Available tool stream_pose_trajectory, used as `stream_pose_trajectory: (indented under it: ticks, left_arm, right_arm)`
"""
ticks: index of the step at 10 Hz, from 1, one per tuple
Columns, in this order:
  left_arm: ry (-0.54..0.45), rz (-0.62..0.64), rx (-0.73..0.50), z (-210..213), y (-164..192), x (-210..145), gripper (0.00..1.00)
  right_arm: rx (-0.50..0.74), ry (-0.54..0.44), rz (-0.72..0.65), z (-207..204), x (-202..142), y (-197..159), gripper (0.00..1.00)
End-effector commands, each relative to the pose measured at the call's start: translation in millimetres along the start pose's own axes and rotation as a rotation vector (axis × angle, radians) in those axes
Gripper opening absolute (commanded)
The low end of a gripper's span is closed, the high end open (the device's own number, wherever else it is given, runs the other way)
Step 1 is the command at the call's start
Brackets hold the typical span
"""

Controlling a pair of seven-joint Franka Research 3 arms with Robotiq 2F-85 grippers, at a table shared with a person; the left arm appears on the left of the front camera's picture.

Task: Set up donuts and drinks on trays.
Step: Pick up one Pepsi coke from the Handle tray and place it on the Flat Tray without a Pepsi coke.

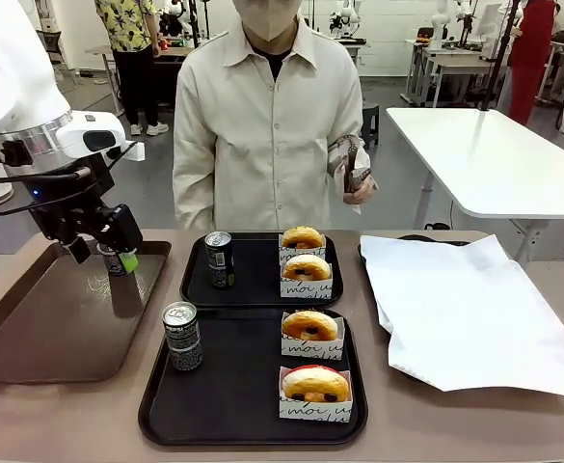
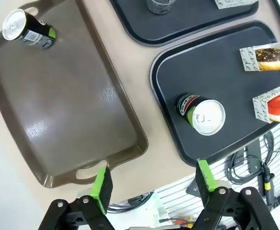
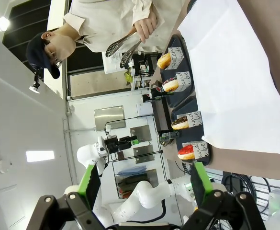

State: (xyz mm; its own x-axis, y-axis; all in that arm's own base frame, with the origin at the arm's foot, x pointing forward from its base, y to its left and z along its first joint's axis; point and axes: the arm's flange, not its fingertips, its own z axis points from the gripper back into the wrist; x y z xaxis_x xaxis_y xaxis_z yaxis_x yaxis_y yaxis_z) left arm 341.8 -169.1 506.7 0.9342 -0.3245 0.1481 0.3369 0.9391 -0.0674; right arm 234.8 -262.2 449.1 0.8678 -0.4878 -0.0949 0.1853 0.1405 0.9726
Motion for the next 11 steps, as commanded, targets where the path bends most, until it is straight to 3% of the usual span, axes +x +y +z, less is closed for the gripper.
stream_pose_trajectory:
  ticks: [1,7,8,9,11]
  left_arm:
    - [-0.008,-0.028,-0.010,-0.5,-13.4,1.2,0.89]
    - [0.000,-0.029,-0.002,-0.3,-13.1,-1.0,0.90]
    - [-0.021,0.032,-0.075,9.7,18.9,4.1,0.90]
    - [-0.070,0.150,-0.198,7.2,46.7,-44.5,0.90]
    - [-0.082,0.247,-0.532,32.3,140.4,-36.6,0.90]
  right_arm:
    - [0.006,0.003,-0.001,-0.2,-0.4,0.4,1.00]
    - [0.006,0.003,-0.001,-0.2,-0.4,0.4,1.00]
    - [0.006,0.003,-0.001,-0.2,-0.4,0.4,1.00]
    - [0.006,0.003,-0.001,-0.2,-0.4,0.4,1.00]
    - [0.006,0.003,-0.001,-0.2,-0.4,0.4,1.00]
